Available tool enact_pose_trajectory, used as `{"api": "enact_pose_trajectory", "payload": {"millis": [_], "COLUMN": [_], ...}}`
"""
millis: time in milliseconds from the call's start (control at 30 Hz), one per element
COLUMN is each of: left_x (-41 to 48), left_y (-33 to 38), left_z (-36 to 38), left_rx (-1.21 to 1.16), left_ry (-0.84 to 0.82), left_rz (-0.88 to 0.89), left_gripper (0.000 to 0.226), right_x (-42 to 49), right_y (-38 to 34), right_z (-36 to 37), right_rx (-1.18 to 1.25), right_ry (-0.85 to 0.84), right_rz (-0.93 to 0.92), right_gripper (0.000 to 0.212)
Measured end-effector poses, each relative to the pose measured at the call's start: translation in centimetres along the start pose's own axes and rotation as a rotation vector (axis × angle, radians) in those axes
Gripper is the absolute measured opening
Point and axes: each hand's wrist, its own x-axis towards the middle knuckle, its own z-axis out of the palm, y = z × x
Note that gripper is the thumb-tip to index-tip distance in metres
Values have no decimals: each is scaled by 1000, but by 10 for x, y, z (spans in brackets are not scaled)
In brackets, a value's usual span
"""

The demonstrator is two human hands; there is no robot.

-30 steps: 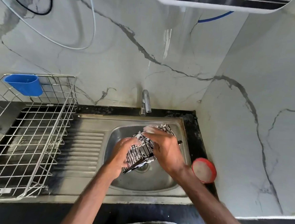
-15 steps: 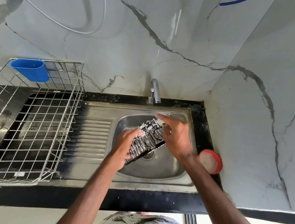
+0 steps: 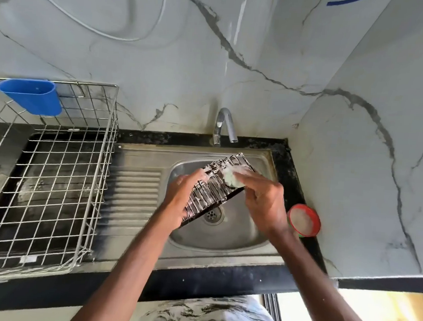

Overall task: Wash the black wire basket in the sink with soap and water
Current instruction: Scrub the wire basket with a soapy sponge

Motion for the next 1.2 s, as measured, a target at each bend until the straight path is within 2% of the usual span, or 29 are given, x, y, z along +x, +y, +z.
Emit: {"api": "enact_pose_trajectory", "payload": {"millis": [133, 200, 233, 333, 433, 500, 633, 767, 867, 967, 1133, 1200], "left_x": [10, 23, 27, 7, 2, 2, 0, 1, 3, -3, 4, 6], "left_y": [-11, -20, -17, 7, 14, 13, 19, 15, 11, 15, 15, 15], "left_z": [-6, -10, -8, 4, 7, 10, 15, 8, 5, 8, 7, 2], "left_rx": [-60, -35, -16, 43, 29, -4, -45, -27, -14, -35, -39, -32], "left_ry": [41, 39, 43, 75, 42, 53, 16, -27, -33, -28, 3, -25], "left_rz": [-19, -29, -42, -25, -16, -25, -23, -44, -39, -50, -33, -18], "left_gripper": [108, 106, 99, 53, 33, 32, 26, 39, 31, 23, 17, 16], "right_x": [-27, -28, -24, -16, -11, -15, -18, 6, 20, 15, -17, -9], "right_y": [-41, -40, -34, -8, 5, -2, -13, 30, 53, 30, -13, 1], "right_z": [19, 19, 17, 6, -5, -2, 8, -3, -6, -3, 14, 10], "right_rx": [85, 115, 120, 68, 45, 41, 84, 46, 12, 8, 124, 88], "right_ry": [-94, -107, -99, 14, 97, 97, 6, 71, 82, 101, -89, -57], "right_rz": [-158, -197, -198, -123, 1, -24, -221, -70, 10, -39, -224, -184], "right_gripper": [61, 60, 58, 54, 57, 53, 55, 57, 63, 64, 58, 57]}}
